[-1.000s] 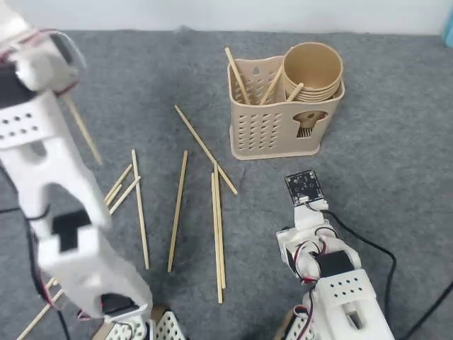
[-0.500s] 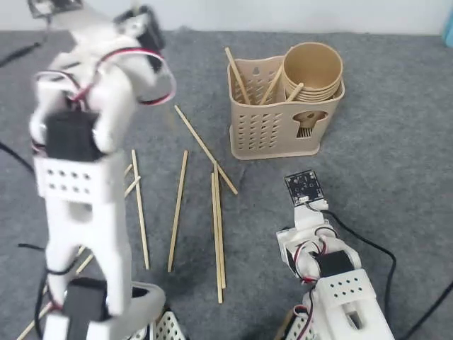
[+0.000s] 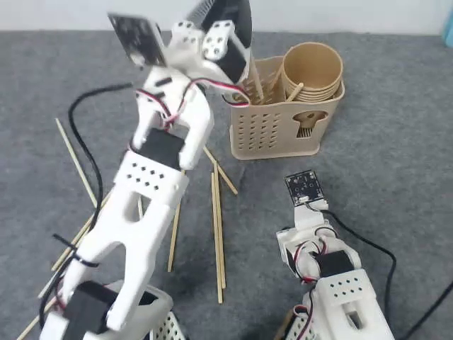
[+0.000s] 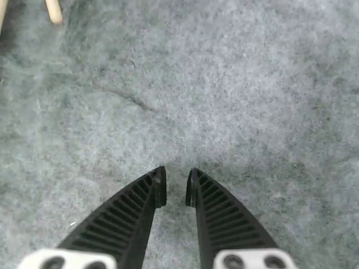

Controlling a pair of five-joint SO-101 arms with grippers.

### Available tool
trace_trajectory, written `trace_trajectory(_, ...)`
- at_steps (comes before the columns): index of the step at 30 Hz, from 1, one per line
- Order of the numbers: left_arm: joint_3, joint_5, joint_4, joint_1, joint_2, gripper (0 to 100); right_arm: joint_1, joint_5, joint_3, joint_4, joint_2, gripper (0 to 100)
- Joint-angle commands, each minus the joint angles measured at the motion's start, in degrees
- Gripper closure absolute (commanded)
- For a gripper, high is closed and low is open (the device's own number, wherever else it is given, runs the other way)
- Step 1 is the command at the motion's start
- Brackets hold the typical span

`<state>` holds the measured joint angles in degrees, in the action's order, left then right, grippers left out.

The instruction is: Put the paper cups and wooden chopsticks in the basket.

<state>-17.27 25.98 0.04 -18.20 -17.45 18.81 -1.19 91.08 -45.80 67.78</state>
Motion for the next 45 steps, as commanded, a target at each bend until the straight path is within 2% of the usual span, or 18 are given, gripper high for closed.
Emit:
trace_trajectory(1, -8.7, -1.2, -9.5, -0.3, -2.0, 99, -0.7, -1.5, -0.5, 0.5, 0.8, 92.6)
trace_trajectory(5, -13.6, -6.4, -14.7, 0.0, -1.9, 99, -0.7, -4.7, -0.6, 0.5, 0.8, 92.6)
trace_trajectory(15, -15.1, -7.0, -24.0, 1.0, -2.5, 99, -0.7, -4.7, -0.6, 0.5, 0.8, 92.6)
trace_trajectory(28, -10.2, -7.1, -23.1, 1.9, 1.1, 99, -0.7, -4.9, -0.6, 0.5, 0.8, 92.6)
trace_trajectory(34, -10.8, -8.8, -29.7, 4.4, 8.4, 99, -0.7, -4.9, -0.6, 0.5, 0.8, 92.6)
trace_trajectory(42, -10.9, -9.0, -28.0, 3.4, 10.2, 98, -0.7, -5.0, -0.6, 0.5, 0.8, 92.6)
trace_trajectory(45, -11.4, -9.0, -20.7, 3.0, 9.1, 87, -0.7, -5.0, -0.6, 0.5, 0.8, 92.6)
